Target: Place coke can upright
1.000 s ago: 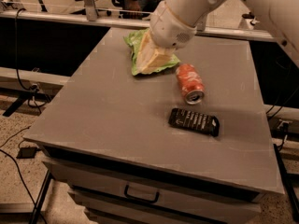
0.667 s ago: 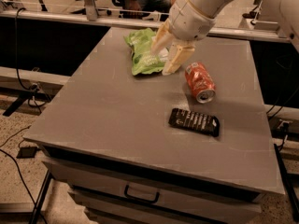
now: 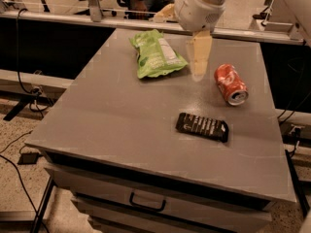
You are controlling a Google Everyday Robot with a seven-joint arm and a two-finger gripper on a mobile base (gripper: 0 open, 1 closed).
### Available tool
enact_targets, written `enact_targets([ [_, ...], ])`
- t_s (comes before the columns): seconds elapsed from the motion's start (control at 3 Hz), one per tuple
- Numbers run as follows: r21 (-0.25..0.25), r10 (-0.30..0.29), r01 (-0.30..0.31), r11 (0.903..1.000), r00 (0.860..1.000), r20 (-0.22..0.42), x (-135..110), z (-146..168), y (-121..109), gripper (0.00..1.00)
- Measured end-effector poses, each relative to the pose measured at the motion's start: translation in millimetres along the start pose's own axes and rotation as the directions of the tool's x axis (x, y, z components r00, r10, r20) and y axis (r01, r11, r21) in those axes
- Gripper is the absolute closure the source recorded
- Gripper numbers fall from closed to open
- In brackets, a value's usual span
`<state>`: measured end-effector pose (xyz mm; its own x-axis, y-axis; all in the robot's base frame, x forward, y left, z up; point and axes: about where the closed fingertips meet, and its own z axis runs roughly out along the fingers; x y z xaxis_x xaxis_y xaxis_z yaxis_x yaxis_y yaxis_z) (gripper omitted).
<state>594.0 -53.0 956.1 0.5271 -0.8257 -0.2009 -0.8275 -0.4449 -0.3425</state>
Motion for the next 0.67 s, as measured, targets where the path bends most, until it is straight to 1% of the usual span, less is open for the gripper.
enact_targets([
  [0.33,-0.008,-0.076,0.076,0.9971,0.981,-0.178,32,-36,-7,0.0],
  [0.67,-0.039,-0.196,0.194,0.9803,0.925,-0.325,84,-89,6,0.0],
])
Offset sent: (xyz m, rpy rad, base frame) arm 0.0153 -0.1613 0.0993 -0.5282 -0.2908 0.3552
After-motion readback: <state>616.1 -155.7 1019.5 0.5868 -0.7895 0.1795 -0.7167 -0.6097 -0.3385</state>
